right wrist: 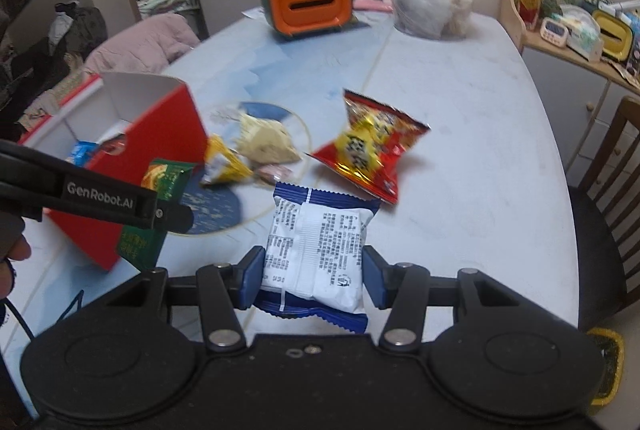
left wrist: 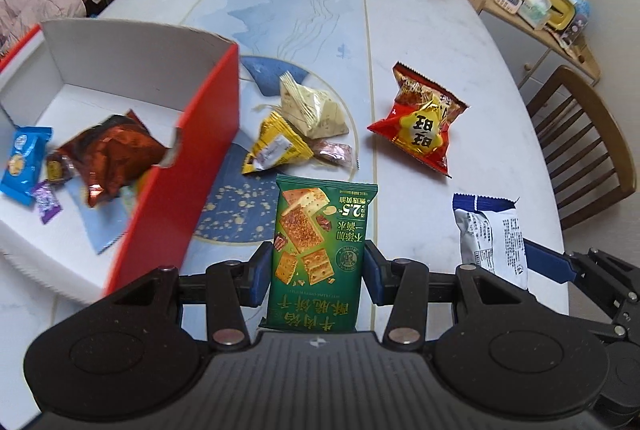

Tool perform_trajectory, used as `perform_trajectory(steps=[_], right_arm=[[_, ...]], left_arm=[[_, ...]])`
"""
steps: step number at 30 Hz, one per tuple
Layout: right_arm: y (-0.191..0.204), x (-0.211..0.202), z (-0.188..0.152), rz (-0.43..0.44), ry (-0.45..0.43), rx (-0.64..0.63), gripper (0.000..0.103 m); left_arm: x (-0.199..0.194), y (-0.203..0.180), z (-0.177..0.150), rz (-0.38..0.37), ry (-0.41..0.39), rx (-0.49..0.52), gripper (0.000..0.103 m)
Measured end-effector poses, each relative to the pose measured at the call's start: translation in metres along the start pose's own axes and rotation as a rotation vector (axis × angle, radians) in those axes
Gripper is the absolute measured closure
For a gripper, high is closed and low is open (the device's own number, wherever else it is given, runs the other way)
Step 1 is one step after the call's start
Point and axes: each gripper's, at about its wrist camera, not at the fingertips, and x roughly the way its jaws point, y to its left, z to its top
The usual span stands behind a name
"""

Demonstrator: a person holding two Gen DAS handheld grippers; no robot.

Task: Organize snacks
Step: 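Carry the green cracker packet and white-blue packet into the white box with both tools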

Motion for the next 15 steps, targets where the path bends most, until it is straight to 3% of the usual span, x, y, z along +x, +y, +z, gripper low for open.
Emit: perform_trajectory(steps=[15], right_arm=[[0.083, -0.032, 0.032, 0.048, -0.072, -0.079, 0.053]], left_arm=[[-0.065, 0.070, 0.004, -0.022, -0.088, -0.017, 0.058]])
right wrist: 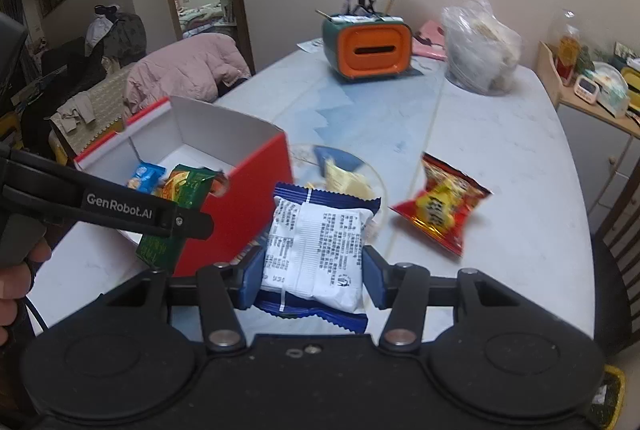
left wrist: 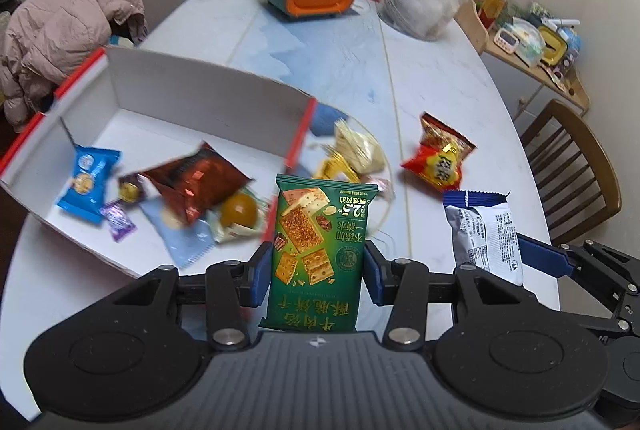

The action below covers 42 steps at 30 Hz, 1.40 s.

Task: Organize snacks
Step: 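Carry the green cracker packet and white-blue packet into the white box with both tools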

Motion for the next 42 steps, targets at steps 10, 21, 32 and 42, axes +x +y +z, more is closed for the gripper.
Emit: perform_trajectory(steps=[10, 21, 32, 42], right_arm=[[0.051, 0.017, 0.026, 0.012, -0.018, -0.036, 0.053], [0.100, 0.051, 0.052, 0.023, -0.018, -0.060, 0.053], [0.133, 0.097, 0.067, 0.013, 0.020, -0.072, 0.053], [0.149, 0.142, 0.067, 0.000, 0.084, -0.083, 0.053]], left_arm=[[-0.017, 0.061, 0.020, 0.022, -0.035, -0.017, 0.058], [-0.019, 0.118, 0.038, 0.062, -0.048, -0.019, 0.058], [0.008, 0.169, 0.061, 0.114, -0.004, -0.025, 0.058], [0.047, 0.194, 0.077, 0.162, 0.062, 0.006, 0.058]])
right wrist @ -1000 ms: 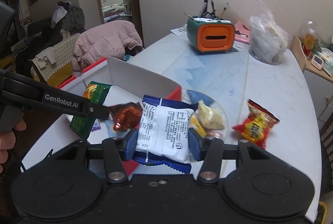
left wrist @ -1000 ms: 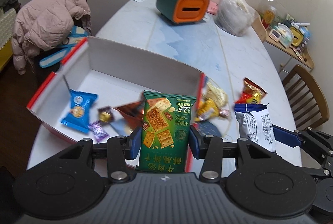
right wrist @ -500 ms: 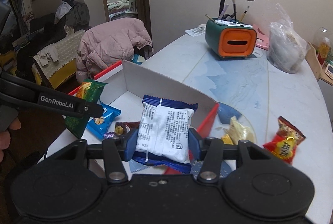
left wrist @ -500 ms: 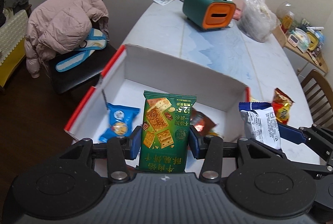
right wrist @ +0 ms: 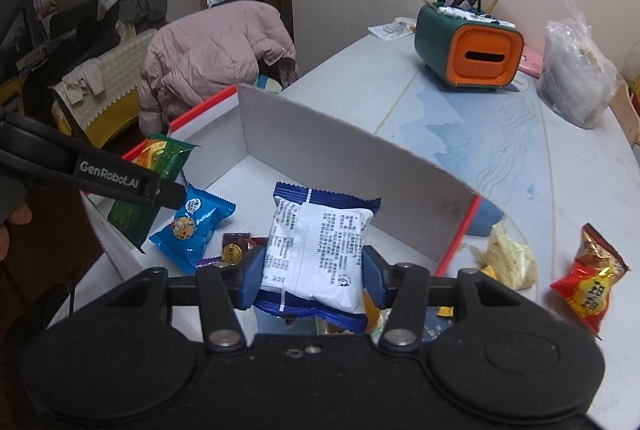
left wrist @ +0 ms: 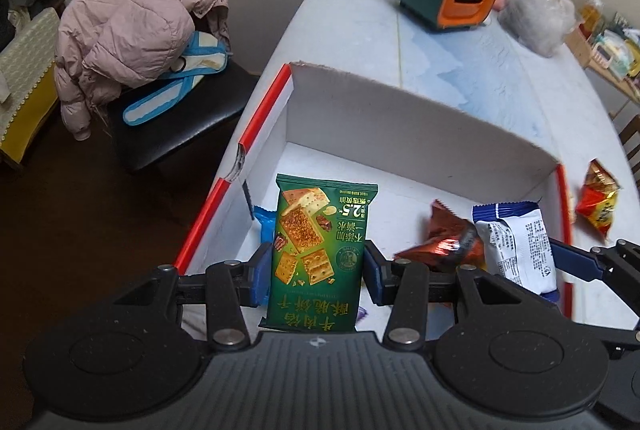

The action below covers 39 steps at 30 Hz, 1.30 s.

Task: Organize snacks
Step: 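Carry the green cracker packet and white-blue packet into the white box with both tools, then lower both packets onto the box floor and open both tools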

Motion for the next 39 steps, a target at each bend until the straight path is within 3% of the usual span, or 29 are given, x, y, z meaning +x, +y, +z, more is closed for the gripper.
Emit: perform_trajectory(steps=[21, 33, 39], right_arm=[[0.014, 0.037, -0.014, 0.002, 0.083, -0.008, 0.052], [0.011, 0.036, -0.013, 0.005, 0.072, 0.013, 0.040], [0.008, 0.026, -0.013, 0.017, 0.058, 0.035, 0.039]], left_arm=[[0.059, -0.012, -0.008, 0.029, 0.140, 0.080, 0.057], [0.054, -0.016, -0.013, 0.018, 0.124, 0.091, 0.056], [0.037, -0.018, -0.019, -0.012, 0.086, 0.096, 0.047]])
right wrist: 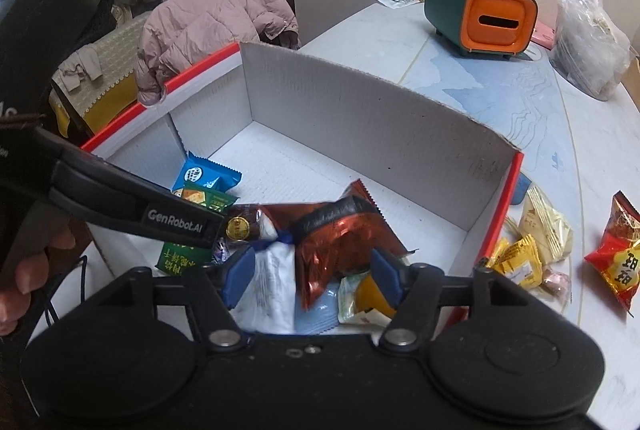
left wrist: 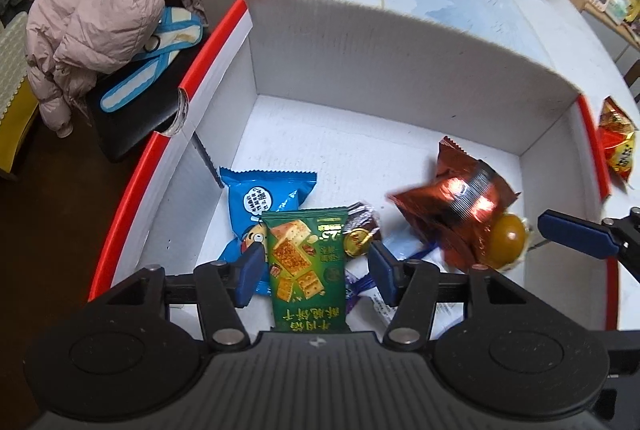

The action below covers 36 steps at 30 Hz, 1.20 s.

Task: Organize snacks
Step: 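Lower both packets onto the box floor and open both tools, then withdraw both tools from the box back toward the remaining snacks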

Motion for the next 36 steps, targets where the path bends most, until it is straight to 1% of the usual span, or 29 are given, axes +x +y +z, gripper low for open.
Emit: perform_trajectory(steps=[2, 6, 8, 12, 14, 17, 19, 22, 25, 26, 28, 31, 36], right_arm=[[-0.002, -0.006, 0.000, 0.007, -0.011, 0.009, 0.033], [-0.004, -0.020, -0.001, 0.026, -0.036, 0.025, 0.033], [-0.006, -0.028, -0.001, 0.033, -0.051, 0.031, 0.031], [-0.008, -0.047, -0.004, 0.036, -0.085, 0.029, 0.026], [-0.011, -0.057, -0.006, 0.038, -0.105, 0.031, 0.021], [-0.016, -0.072, -0.009, 0.043, -0.128, 0.033, 0.019], [-0.021, -0.082, -0.012, 0.044, -0.142, 0.038, 0.018], [-0.030, -0.096, -0.017, 0.044, -0.162, 0.050, 0.017], [-0.040, -0.110, -0.021, 0.029, -0.184, 0.059, 0.013], [-0.044, -0.115, -0.023, 0.025, -0.192, 0.062, 0.009], [-0.053, -0.124, -0.028, 0.013, -0.212, 0.070, 0.005], [-0.067, -0.135, -0.035, 0.003, -0.229, 0.084, 0.005], [-0.097, -0.150, -0.048, -0.029, -0.249, 0.111, 0.004]], left_arm=[[-0.007, -0.001, -0.003, -0.003, -0.015, 0.006, 0.047], [-0.023, -0.003, -0.007, -0.022, -0.050, 0.012, 0.047], [-0.032, -0.005, -0.009, -0.032, -0.072, 0.015, 0.046], [-0.051, -0.008, -0.013, -0.067, -0.122, 0.019, 0.043], [-0.059, -0.012, -0.016, -0.086, -0.147, 0.019, 0.040], [-0.072, -0.019, -0.019, -0.115, -0.182, 0.024, 0.039], [-0.080, -0.025, -0.021, -0.134, -0.208, 0.030, 0.036], [-0.091, -0.037, -0.025, -0.155, -0.255, 0.042, 0.030], [-0.099, -0.051, -0.029, -0.180, -0.281, 0.064, 0.030], [-0.101, -0.057, -0.029, -0.186, -0.286, 0.071, 0.030], [-0.105, -0.068, -0.031, -0.201, -0.294, 0.083, 0.030], [-0.110, -0.085, -0.033, -0.215, -0.303, 0.103, 0.026], [-0.114, -0.115, -0.035, -0.247, -0.319, 0.133, 0.026]])
